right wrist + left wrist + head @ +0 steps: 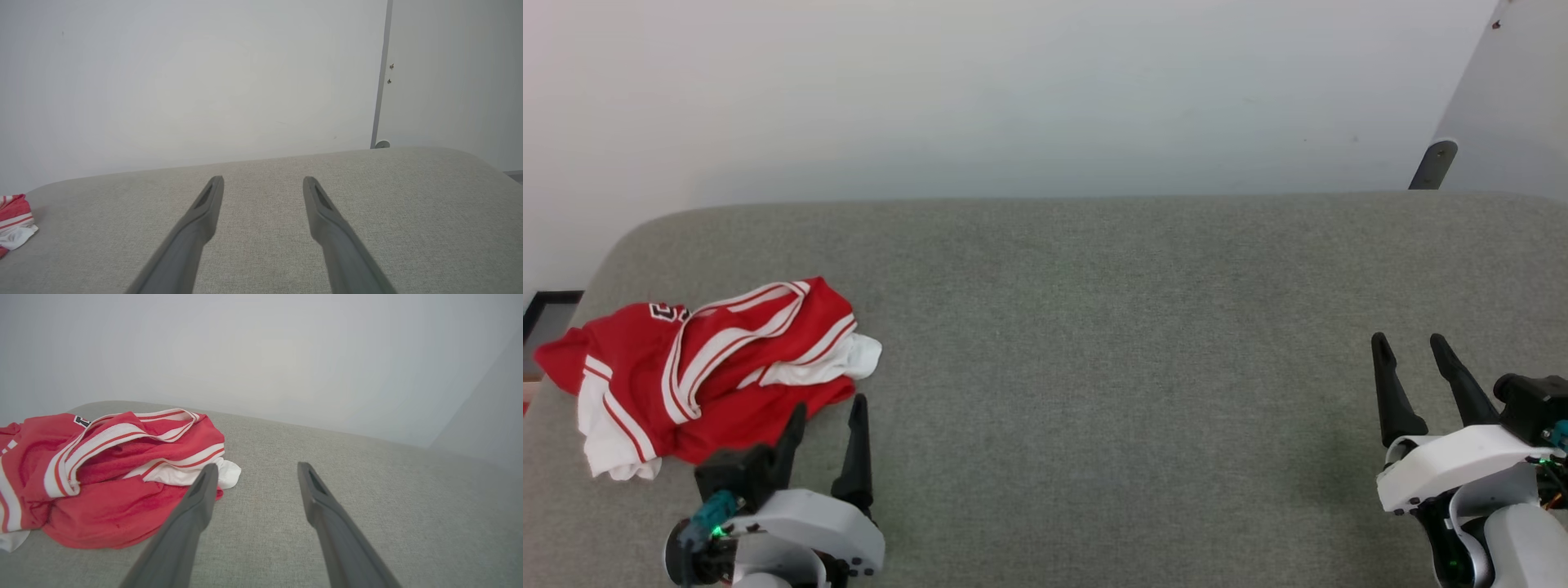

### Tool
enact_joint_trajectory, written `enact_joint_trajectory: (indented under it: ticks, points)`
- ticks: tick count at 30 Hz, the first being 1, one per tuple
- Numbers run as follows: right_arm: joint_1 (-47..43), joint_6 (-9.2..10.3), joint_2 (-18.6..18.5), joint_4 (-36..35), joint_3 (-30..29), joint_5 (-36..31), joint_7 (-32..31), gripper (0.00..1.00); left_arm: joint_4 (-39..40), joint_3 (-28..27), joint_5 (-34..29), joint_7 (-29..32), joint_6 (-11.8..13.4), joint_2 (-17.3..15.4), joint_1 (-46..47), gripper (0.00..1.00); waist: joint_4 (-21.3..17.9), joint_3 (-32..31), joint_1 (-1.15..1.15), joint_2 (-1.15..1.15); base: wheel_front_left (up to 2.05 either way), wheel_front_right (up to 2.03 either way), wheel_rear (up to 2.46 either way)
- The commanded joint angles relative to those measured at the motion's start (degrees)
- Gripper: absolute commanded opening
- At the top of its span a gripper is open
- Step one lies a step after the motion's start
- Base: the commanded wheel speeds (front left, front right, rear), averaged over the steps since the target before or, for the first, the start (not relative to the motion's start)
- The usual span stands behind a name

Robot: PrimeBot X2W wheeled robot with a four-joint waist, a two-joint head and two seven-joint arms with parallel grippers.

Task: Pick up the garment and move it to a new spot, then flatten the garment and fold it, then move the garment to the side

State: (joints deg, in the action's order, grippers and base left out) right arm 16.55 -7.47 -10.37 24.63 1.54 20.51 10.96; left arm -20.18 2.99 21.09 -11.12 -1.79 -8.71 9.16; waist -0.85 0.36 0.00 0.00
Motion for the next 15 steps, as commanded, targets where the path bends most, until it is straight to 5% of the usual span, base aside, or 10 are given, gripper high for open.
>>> enact_joint_trajectory:
  ticks: [1, 15]
  points:
    - [1.08, -0.03, -0.42, -0.03, 0.11, -1.23, 0.59, 1.0, 0.11, 0.08, -1.48, -0.5, -0.04, -0.31, 1.13, 1.0, 0.05, 0.05, 0.0, 0.0, 0.0, 0.0, 0.0]
    - [1.16, -0.03, 0.2, 0.84, -1.2, -4.44, 2.29, 1.0, -2.14, -0.59, -6.73, -2.13, -0.66, -0.14, 1.45, 1.0, 0.17, 0.19, 0.0, 0.0, 0.0, 0.0, 0.0]
